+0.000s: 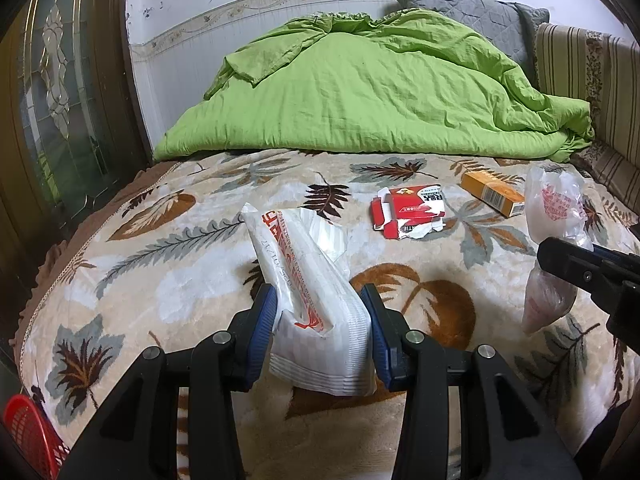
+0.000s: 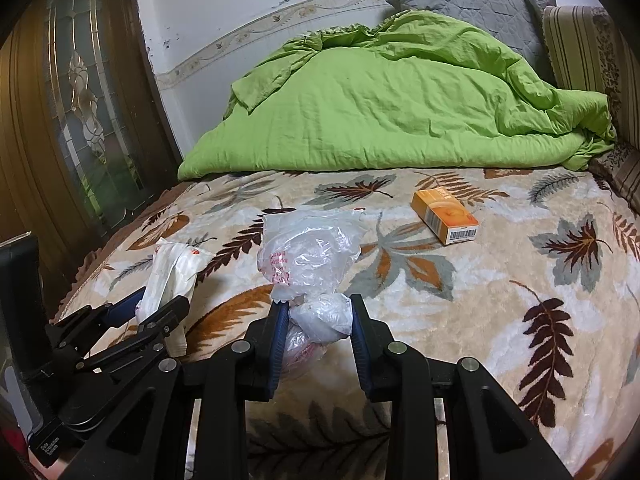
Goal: Collect trash
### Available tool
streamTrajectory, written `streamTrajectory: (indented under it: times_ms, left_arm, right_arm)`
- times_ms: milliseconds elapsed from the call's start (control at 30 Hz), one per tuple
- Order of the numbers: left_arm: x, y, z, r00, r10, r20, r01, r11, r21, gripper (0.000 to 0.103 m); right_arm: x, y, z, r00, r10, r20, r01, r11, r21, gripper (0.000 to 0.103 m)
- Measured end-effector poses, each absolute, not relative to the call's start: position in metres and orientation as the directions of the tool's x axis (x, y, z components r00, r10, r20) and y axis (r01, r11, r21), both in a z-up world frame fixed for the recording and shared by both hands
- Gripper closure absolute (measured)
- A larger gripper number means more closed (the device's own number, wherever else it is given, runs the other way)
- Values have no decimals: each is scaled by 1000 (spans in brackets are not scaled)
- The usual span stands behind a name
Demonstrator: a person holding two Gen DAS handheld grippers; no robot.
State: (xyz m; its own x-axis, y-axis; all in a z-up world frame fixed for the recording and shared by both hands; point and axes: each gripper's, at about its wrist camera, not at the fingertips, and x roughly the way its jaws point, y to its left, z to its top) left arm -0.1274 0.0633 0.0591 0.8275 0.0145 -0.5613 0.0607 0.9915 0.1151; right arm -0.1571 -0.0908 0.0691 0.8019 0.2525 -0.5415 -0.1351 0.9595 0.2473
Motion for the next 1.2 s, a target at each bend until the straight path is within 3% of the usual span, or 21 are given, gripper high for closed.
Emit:
streamTrajectory:
  times_ms: [1200]
  left_arm:
    - [-125,67,55,814,8,-581,61,993,100,61]
  right_arm:
    - [-157,-89,70,800,250,-545,-134,961,244,71]
